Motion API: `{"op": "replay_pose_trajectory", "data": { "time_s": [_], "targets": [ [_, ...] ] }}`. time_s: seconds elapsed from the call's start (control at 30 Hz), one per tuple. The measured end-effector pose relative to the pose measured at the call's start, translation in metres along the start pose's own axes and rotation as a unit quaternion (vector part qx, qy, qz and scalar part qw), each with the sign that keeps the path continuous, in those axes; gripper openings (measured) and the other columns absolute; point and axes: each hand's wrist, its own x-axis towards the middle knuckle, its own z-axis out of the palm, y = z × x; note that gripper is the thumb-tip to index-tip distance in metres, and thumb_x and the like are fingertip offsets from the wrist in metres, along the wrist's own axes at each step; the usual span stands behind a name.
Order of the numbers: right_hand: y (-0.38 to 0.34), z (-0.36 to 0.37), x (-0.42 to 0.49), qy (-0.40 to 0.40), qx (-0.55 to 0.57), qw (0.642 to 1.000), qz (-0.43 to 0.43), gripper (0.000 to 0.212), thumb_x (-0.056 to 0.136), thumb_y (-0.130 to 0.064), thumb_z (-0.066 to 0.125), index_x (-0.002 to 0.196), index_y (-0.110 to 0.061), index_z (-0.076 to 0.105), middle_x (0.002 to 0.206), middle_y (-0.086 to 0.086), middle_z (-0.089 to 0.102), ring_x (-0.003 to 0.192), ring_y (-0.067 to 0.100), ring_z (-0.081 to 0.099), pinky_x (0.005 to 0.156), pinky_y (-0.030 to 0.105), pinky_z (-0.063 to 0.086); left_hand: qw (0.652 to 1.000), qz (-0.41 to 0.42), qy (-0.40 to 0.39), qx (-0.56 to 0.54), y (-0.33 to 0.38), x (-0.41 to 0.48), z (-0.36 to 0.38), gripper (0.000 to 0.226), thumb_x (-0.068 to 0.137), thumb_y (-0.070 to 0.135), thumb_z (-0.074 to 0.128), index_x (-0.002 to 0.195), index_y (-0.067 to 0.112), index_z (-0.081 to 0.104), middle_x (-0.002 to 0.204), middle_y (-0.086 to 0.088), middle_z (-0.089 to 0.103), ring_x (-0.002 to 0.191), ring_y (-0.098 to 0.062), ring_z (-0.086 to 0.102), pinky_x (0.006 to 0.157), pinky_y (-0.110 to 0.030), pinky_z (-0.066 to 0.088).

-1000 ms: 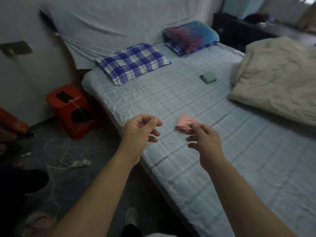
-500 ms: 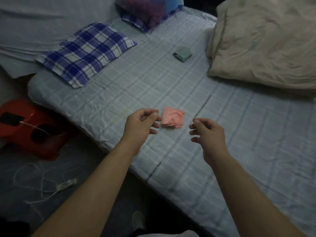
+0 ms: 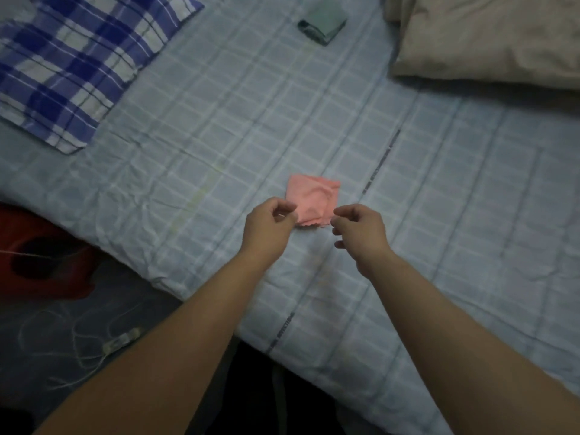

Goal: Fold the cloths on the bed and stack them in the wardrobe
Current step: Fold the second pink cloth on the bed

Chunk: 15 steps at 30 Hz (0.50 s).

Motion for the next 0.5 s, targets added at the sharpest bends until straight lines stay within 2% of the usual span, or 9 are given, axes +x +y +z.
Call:
{"op": "replay_pose_trajectory", "data": {
  "time_s": [0.1, 0.17, 0.27, 0.4, 0.5],
  "targets": [
    [0.018, 0.015, 0.041, 0.009, -0.023, 1.0, 0.015, 0.013, 0.094, -0.008, 0.065, 0.105, -0.014, 0.067, 0.092, 0.004, 0.068, 0.075, 0.018, 0.063, 0.068, 0.037, 0.058, 0.995, 0.031, -0.035, 0.085, -0.023, 0.038, 0.026, 0.015, 0.09, 0.02, 0.075, 0.103, 0.026, 0.07, 0.107, 0.004, 0.069, 0.089, -0.012, 0.064, 0.082, -0.027, 0.052],
    [0.032, 0.025, 0.065, 0.017, -0.048, 0.998, 0.025, 0.015, 0.091, -0.011, 0.067, 0.103, -0.019, 0.067, 0.096, 0.001, 0.068, 0.084, 0.019, 0.067, 0.08, 0.043, 0.061, 0.987, 0.052, -0.051, 0.143, -0.037, 0.06, 0.041, 0.024, 0.089, 0.027, 0.077, 0.112, 0.024, 0.07, 0.116, 0.001, 0.065, 0.102, -0.017, 0.062, 0.088, -0.032, 0.051],
    [0.049, 0.04, 0.094, 0.015, -0.083, 0.995, 0.046, 0.021, 0.088, -0.012, 0.067, 0.107, -0.021, 0.066, 0.097, -0.001, 0.068, 0.093, 0.024, 0.069, 0.084, 0.045, 0.061, 0.967, 0.069, -0.075, 0.235, -0.055, 0.088, 0.061, 0.04, 0.087, 0.036, 0.078, 0.123, 0.023, 0.069, 0.126, -0.005, 0.061, 0.118, -0.026, 0.055, 0.098, -0.04, 0.049],
    [0.068, 0.056, 0.118, 0.006, -0.119, 0.992, 0.037, 0.034, 0.085, -0.014, 0.073, 0.118, -0.02, 0.069, 0.104, 0.004, 0.071, 0.095, 0.026, 0.069, 0.093, 0.044, 0.057, 0.947, 0.076, -0.104, 0.295, -0.073, 0.112, 0.077, 0.043, 0.087, 0.039, 0.077, 0.126, 0.022, 0.068, 0.129, -0.009, 0.057, 0.121, -0.032, 0.052, 0.101, -0.042, 0.046],
    [0.077, 0.066, 0.126, 0.004, -0.124, 0.991, 0.04, 0.032, 0.084, -0.018, 0.075, 0.116, -0.019, 0.071, 0.095, 0.0, 0.069, 0.094, 0.023, 0.068, 0.094, 0.042, 0.056, 0.944, 0.082, -0.12, 0.297, -0.085, 0.121, 0.081, 0.03, 0.089, 0.033, 0.074, 0.115, 0.017, 0.072, 0.123, -0.012, 0.058, 0.117, -0.035, 0.053, 0.097, -0.045, 0.048]
  ]
}}
